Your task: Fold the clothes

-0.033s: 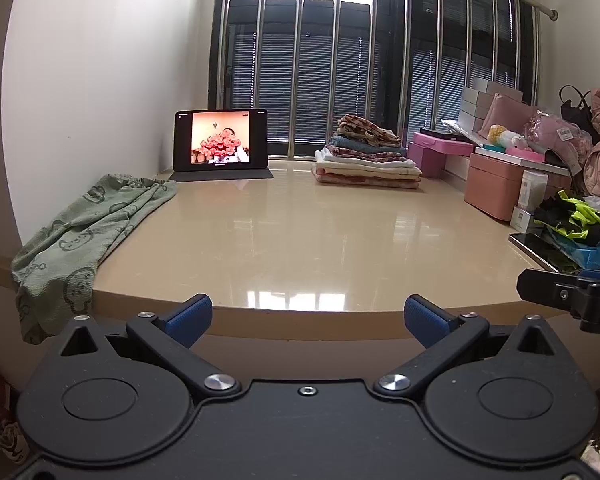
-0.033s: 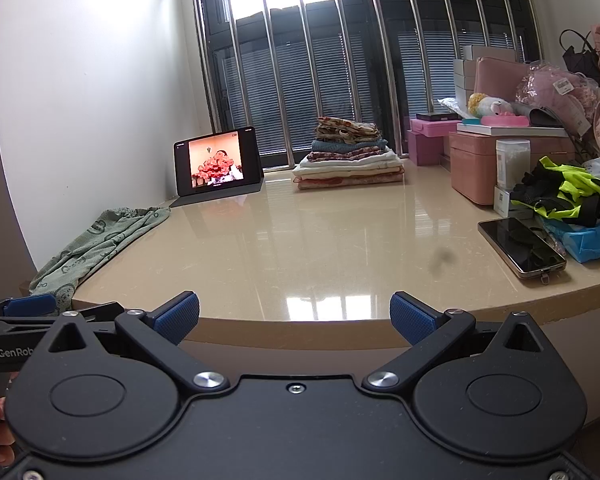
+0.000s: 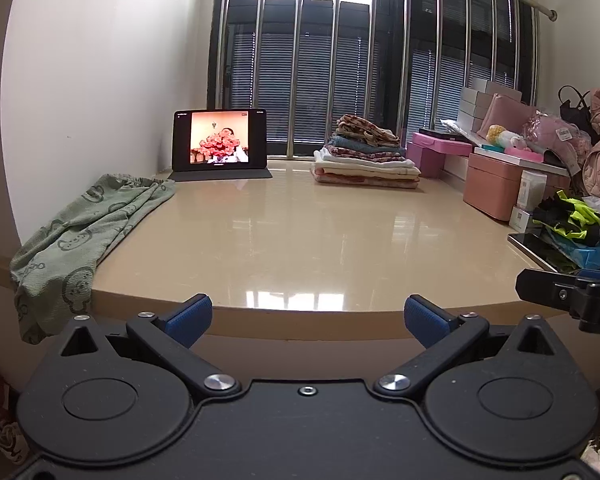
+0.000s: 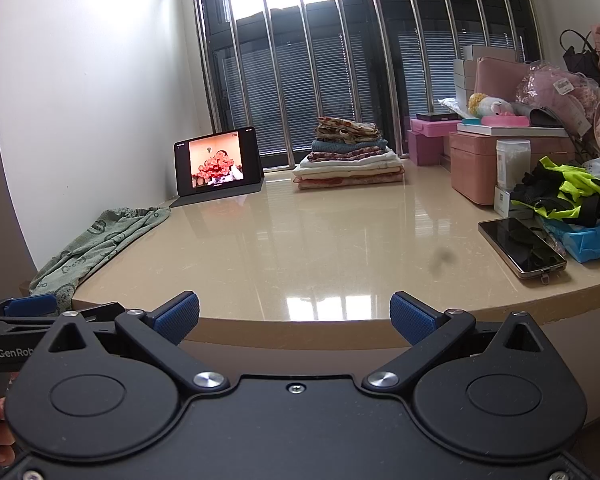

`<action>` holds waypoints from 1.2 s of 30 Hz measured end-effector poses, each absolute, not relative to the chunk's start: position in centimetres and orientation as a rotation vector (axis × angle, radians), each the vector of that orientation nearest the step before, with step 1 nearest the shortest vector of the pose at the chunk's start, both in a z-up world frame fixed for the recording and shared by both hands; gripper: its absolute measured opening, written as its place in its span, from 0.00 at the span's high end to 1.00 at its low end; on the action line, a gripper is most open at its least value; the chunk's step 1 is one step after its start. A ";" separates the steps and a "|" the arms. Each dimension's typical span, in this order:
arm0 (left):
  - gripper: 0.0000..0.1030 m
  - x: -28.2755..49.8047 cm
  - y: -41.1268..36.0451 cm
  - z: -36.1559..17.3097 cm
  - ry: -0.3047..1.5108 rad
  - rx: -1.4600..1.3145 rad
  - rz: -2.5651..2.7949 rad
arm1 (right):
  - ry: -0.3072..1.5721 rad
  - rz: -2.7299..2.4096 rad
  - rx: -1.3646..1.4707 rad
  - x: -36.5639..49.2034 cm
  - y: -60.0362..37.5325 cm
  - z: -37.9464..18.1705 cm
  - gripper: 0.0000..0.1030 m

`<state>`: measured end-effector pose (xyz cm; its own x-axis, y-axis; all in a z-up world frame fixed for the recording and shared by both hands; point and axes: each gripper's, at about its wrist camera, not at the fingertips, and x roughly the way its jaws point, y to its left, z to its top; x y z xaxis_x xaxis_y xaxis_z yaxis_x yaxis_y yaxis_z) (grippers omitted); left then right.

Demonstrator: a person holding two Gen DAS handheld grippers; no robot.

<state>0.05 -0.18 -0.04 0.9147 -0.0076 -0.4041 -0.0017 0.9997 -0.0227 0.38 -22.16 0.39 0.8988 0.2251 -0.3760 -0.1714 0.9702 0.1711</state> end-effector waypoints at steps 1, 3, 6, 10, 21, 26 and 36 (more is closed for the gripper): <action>0.00 0.1 -0.3 -0.1 0.416 -0.021 -0.002 | 0.402 0.205 0.134 0.3 -22.1 0.4 0.00; 0.00 0.1 -0.5 -0.1 0.417 -0.016 0.001 | 0.398 0.205 0.132 0.3 -22.1 0.4 0.00; 0.00 0.1 -0.6 -0.2 0.416 -0.014 0.002 | 0.403 0.207 0.137 0.2 -22.1 0.3 0.00; 0.00 -0.2 0.1 -0.2 0.416 -0.032 -0.012 | 0.403 0.208 0.135 0.3 -22.0 0.2 0.00; 0.00 -0.1 0.2 -0.2 0.421 -0.028 -0.019 | 0.404 0.209 0.129 0.2 -21.9 0.1 0.00; 0.00 -0.1 0.2 -0.1 0.421 -0.026 -0.024 | 0.405 0.210 0.127 0.2 -21.8 0.2 0.00; 0.00 -0.1 0.4 -0.3 0.418 -0.027 -0.024 | 0.406 0.211 0.124 0.2 -21.7 0.1 0.00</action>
<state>-0.11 0.35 -0.27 0.9135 -0.0290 -0.4058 0.0179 0.9994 -0.0311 0.21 -21.75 0.15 0.8971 0.2284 -0.3781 -0.1789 0.9705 0.1618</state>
